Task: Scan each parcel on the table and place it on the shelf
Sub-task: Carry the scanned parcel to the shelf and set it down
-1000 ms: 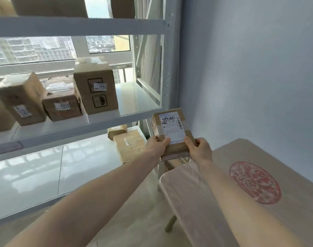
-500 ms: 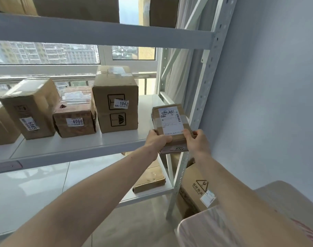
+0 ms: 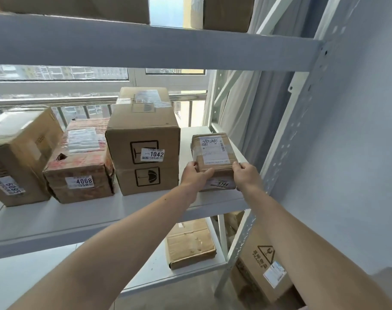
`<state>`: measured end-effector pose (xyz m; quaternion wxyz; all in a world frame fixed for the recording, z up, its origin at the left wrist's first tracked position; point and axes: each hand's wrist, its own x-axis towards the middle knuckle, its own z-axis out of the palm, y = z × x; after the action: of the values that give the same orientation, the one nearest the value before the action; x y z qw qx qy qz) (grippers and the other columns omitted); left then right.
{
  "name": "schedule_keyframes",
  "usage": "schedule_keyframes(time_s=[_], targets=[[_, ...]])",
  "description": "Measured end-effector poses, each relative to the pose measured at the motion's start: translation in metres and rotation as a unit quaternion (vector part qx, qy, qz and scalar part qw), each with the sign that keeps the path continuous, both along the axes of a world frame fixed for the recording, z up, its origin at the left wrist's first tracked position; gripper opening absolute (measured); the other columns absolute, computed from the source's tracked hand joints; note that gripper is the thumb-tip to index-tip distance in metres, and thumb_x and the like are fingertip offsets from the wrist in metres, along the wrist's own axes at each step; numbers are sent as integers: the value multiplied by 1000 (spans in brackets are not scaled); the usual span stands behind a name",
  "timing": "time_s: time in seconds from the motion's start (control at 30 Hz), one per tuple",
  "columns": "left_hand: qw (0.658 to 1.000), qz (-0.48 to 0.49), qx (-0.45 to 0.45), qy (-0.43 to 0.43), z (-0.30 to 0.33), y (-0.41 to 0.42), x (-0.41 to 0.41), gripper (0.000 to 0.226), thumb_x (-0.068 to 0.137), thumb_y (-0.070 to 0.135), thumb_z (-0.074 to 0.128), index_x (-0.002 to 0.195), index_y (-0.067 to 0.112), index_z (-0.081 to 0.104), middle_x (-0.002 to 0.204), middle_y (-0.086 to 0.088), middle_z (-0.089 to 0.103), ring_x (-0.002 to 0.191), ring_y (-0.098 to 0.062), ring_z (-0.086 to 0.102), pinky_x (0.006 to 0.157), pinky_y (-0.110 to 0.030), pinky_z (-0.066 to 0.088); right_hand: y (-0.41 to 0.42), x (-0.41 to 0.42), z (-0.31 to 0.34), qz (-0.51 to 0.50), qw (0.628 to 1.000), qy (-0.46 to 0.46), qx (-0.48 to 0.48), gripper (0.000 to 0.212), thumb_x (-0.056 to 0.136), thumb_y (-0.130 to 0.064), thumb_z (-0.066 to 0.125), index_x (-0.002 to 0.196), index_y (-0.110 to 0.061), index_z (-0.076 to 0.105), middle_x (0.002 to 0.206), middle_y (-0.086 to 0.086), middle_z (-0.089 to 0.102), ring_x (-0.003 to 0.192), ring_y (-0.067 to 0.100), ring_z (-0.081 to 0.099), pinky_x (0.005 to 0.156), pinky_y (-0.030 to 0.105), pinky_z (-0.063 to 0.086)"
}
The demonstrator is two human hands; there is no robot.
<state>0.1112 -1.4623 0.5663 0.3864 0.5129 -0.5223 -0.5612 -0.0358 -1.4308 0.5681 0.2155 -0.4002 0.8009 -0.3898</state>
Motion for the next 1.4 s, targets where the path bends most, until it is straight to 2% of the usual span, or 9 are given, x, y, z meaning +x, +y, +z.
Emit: schedule_keyframes(time_s=[0.1, 0.33, 0.43, 0.5, 0.67, 0.9, 1.17, 1.33, 1.4], targets=[[1000, -4, -19, -4, -7, -17, -4, 41, 88, 15, 71, 127, 10, 58, 118, -6, 69, 104, -18, 66, 92, -30, 54, -18, -2, -1, 2, 1000, -23, 2, 40, 101, -41, 39, 108, -12, 66, 104, 10, 68, 98, 33, 64, 88, 49, 55], [1000, 8, -19, -12, -18, -46, -9, 38, 92, 16, 64, 129, 15, 57, 119, -4, 68, 108, -21, 64, 98, -38, 52, -51, -1, -7, 4, 999, -35, 9, 37, 102, -40, 38, 105, -16, 66, 107, 10, 67, 103, 34, 62, 91, 53, 53], [1000, 14, -18, -13, -18, -54, -9, 37, 92, 15, 63, 129, 16, 56, 119, -4, 68, 108, -22, 64, 98, -38, 52, -60, 0, -9, 8, 999, -44, 10, 35, 102, -40, 38, 102, -18, 65, 107, 10, 66, 102, 34, 61, 91, 55, 52], [1000, 17, -15, -9, -19, -59, -10, 38, 91, 15, 63, 129, 16, 56, 118, -3, 68, 107, -21, 65, 99, -39, 51, -66, 0, -10, 9, 999, -47, 11, 36, 102, -42, 38, 107, -18, 65, 109, 9, 66, 102, 33, 61, 92, 54, 52], [1000, 22, 1, -2, -23, -71, -13, 51, 77, 27, 63, 128, 22, 57, 114, 1, 69, 104, -22, 68, 96, -43, 54, -78, -1, -13, 12, 998, -61, -3, 35, 103, -39, 39, 109, -15, 65, 105, 9, 65, 101, 33, 61, 93, 53, 52], [1000, 24, -1, -4, -26, -84, -16, 44, 87, 24, 60, 131, 19, 55, 120, 0, 67, 108, -22, 65, 99, -41, 51, -88, -2, -14, 18, 998, -60, 1, 39, 103, -41, 37, 111, -15, 65, 107, 10, 66, 102, 33, 61, 93, 54, 52], [999, 29, 2, -24, -28, -93, -19, 40, 91, 22, 57, 131, 20, 52, 122, 0, 66, 109, -23, 64, 99, -43, 51, -94, -4, -15, 29, 998, -59, 2, 31, 104, -42, 36, 99, -22, 59, 105, 8, 65, 102, 32, 61, 94, 53, 51], [999, 30, 3, -45, -28, -94, -20, 41, 88, 28, 58, 127, 18, 51, 125, -3, 63, 111, -26, 62, 100, -42, 50, -93, -4, -14, 35, 998, -58, 13, 41, 104, -44, 34, 118, -18, 63, 114, 9, 65, 107, 33, 59, 97, 53, 49], [999, 29, 4, -46, -28, -95, -20, 40, 87, 28, 58, 126, 18, 51, 125, -3, 63, 110, -26, 63, 99, -43, 50, -93, -4, -13, 37, 997, -58, 17, 41, 104, -44, 34, 117, -18, 63, 114, 9, 64, 107, 33, 59, 97, 52, 49]])
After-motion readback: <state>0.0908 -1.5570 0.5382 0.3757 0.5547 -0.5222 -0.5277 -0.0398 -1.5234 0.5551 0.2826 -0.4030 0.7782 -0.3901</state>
